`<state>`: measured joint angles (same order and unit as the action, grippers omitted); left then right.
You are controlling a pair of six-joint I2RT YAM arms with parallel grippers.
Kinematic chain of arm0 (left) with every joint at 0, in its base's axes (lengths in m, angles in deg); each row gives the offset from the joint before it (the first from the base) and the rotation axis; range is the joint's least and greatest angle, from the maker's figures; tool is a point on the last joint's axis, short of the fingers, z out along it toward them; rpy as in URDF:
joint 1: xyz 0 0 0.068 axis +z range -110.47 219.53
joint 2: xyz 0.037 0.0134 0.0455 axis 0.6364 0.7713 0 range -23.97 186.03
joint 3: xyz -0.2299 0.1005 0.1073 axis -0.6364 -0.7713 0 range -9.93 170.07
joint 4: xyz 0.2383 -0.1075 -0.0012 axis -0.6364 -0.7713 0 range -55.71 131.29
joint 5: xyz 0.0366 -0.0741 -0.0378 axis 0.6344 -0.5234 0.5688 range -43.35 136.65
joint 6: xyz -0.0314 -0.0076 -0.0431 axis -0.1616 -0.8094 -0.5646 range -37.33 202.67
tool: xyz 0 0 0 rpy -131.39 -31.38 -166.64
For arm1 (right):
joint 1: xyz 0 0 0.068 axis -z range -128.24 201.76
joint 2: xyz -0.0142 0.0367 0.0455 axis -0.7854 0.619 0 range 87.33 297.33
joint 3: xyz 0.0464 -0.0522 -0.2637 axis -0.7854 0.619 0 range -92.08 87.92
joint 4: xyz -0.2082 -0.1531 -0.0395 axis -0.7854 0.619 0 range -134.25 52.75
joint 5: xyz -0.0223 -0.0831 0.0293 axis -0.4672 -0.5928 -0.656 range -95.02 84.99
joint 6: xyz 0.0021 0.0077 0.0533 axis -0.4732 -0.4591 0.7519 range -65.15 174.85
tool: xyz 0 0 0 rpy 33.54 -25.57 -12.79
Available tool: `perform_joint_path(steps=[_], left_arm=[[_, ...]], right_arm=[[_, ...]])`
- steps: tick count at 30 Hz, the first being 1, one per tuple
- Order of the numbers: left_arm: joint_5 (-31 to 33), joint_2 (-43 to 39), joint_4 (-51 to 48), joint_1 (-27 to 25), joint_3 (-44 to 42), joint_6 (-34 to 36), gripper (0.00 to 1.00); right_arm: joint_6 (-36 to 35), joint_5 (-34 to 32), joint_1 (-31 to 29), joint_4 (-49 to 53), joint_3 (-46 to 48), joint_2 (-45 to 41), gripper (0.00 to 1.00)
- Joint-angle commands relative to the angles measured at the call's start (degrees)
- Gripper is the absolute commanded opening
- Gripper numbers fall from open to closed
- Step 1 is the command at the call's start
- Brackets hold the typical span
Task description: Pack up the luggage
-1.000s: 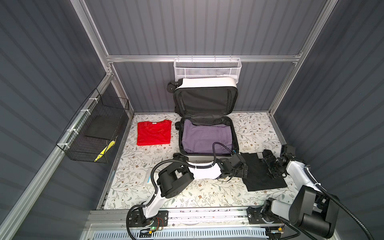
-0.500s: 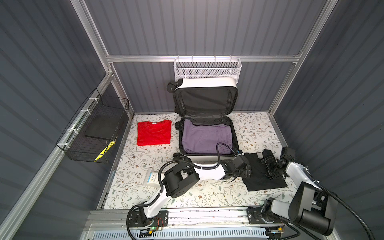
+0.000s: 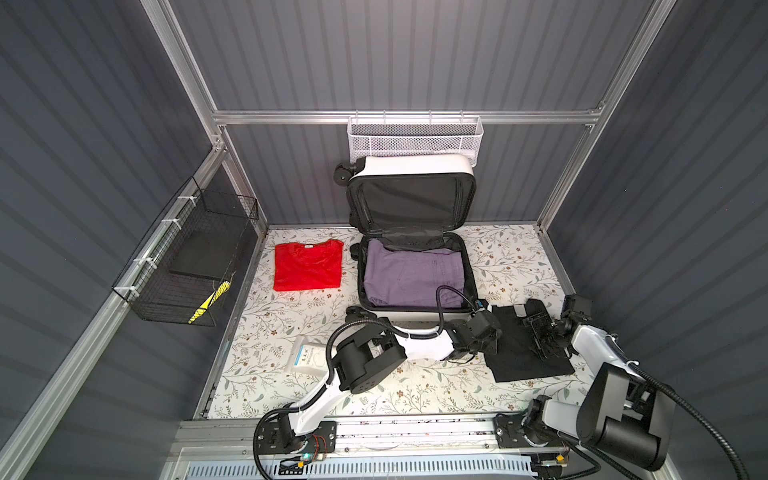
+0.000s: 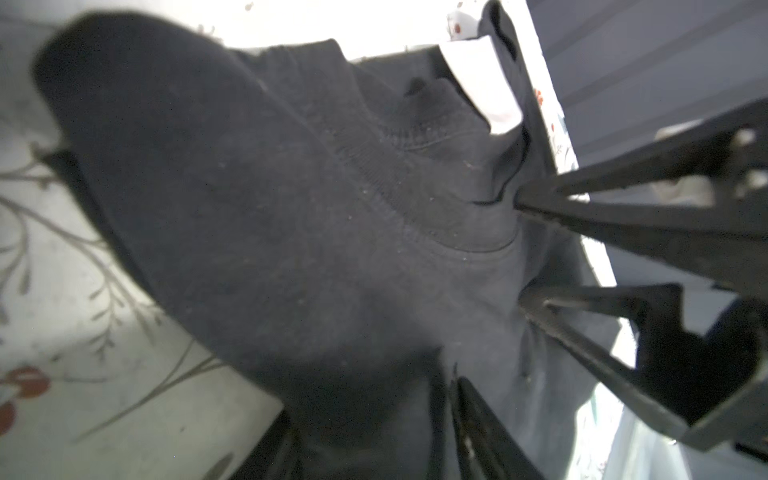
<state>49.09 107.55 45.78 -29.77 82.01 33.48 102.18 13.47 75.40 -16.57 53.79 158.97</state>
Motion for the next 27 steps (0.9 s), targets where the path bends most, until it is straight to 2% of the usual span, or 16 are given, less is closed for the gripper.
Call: perform_joint_path(steps=[1,5,7,11,15,27], left_arm=[[-0.8,1.2,-1.3,-0.4,3.2,2.6,0.33],[-0.5,1.5,-6.7,0.1,7.5,7.2,0.09],[-0.5,1.5,-9.2,0.7,9.2,9.2,0.00],[-2.6,2.5,-13.7,2.6,12.7,12.0,0.00],[-4.5,3.7,-16.4,4.3,15.5,13.7,0.00],[-5.5,6.3,-19.7,5.1,19.1,16.3,0.00]], right_arm=[[-1.5,0.2,0.1,2.1,-0.4,1.1,0.75],[-4.9,-1.7,0.7,5.3,-5.5,-0.8,0.75],[-7.1,-3.3,1.6,6.9,-8.6,-1.3,0.75],[-11.1,-7.5,4.1,9.7,-12.9,-0.9,0.76],[-13.0,-9.8,7.7,10.2,-13.4,0.4,0.78],[-12.2,-10.1,14.0,6.9,-8.8,6.7,0.86]])
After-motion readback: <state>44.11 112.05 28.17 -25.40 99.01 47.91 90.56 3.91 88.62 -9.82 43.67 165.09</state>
